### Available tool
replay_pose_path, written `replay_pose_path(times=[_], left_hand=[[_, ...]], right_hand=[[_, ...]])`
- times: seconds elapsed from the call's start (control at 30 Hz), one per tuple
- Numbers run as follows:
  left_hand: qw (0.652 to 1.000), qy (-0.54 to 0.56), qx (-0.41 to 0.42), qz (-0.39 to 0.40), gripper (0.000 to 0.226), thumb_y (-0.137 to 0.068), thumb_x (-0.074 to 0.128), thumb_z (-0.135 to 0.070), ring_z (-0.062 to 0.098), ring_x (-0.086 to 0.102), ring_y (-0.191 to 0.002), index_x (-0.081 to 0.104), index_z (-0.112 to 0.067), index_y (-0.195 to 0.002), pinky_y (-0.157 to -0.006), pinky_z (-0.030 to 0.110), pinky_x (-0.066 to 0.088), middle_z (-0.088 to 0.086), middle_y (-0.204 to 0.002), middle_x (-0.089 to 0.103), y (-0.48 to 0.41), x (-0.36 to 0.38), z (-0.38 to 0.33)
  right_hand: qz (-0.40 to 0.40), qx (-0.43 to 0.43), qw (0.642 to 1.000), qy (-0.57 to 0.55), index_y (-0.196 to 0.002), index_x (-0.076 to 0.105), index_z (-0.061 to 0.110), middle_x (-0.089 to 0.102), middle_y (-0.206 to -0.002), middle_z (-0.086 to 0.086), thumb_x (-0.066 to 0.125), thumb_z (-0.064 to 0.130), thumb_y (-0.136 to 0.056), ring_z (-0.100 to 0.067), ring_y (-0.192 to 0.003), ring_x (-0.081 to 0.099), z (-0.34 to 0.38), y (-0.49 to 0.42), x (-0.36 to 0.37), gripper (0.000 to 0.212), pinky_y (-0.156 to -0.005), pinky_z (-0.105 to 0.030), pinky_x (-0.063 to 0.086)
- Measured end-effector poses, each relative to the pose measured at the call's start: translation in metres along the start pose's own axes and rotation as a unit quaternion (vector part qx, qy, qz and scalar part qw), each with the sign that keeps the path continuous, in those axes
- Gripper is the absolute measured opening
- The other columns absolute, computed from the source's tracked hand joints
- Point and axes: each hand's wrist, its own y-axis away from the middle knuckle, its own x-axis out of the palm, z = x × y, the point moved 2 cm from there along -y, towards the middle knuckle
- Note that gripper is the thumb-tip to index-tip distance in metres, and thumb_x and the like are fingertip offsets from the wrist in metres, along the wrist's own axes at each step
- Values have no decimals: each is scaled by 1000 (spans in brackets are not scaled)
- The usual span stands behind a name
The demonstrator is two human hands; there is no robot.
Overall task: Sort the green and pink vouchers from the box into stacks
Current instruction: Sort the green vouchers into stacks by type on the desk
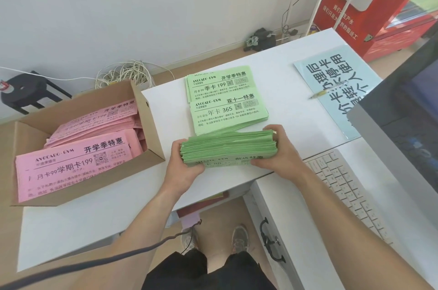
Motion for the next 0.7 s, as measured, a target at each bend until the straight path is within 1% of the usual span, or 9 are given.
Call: replay_pose_path(times=[0.07,0.2,0.3,0.4,0.47,0.53,0.6,0.67,0.7], left_hand=[[1000,-3,6,3,67,-77,71,12,-10,58,-86,45,-28,-124,-75,6,44,-4,-108,64,0,-2,0],[999,-31,12,12,65,-77,68,12,-11,59,-82,50,-34,-120,-71,8,44,-7,-103,67,0,-5,-3],[999,-47,15,14,61,-77,64,15,-12,57,-75,49,-28,-117,-66,6,43,-4,-97,65,3,-3,-1],[999,-39,26,-3,61,-76,64,17,-10,58,-79,48,-30,-112,-70,6,42,-5,-98,65,6,-4,4],[999,-35,33,-7,64,-76,65,17,-10,58,-83,48,-35,-110,-74,6,42,-10,-98,65,8,-6,8],[998,-51,36,-1,67,-75,68,13,-11,58,-90,47,-38,-113,-78,5,41,-20,-98,66,11,-7,14],[997,-62,40,13,71,-71,72,6,-10,57,-94,46,-40,-119,-79,6,41,-30,-99,62,15,-8,17],[997,-58,48,29,74,-65,73,-3,1,60,-92,47,-35,-127,-79,14,46,-23,-101,62,17,-11,18],[996,-59,55,35,74,-63,73,-5,7,61,-92,49,-32,-127,-80,20,48,-17,-102,63,16,-12,18]], right_hand=[[0,-2,1000,-12,-129,46,36,64,-112,11,93,6,-67,-5,-100,65,-1,0,2,83,-82,-22,56],[4,6,999,-37,-119,61,26,71,-114,5,93,6,-67,-11,-108,68,-7,1,5,64,-93,-37,57],[2,-15,999,-47,-111,63,23,74,-106,6,90,1,-69,-11,-102,70,-2,5,10,55,-89,-33,56],[1,-43,998,-48,-106,60,24,74,-99,10,89,0,-70,-8,-96,69,5,8,13,52,-80,-24,52],[5,-56,998,-39,-104,57,29,71,-95,14,88,2,-72,-6,-90,67,7,10,15,52,-75,-21,50],[10,-55,998,-35,-113,54,33,67,-99,14,88,4,-72,-5,-90,65,4,14,14,61,-75,-22,52],[8,-51,998,-31,-132,45,35,62,-111,11,91,4,-69,1,-93,62,-1,18,11,83,-76,-16,51],[13,-55,998,-16,-141,36,32,57,-117,7,93,4,-65,2,-94,60,-6,20,8,99,-79,-12,48],[18,-58,998,-5,-142,37,31,54,-118,5,94,5,-64,2,-93,58,-7,21,7,100,-80,-12,47]])
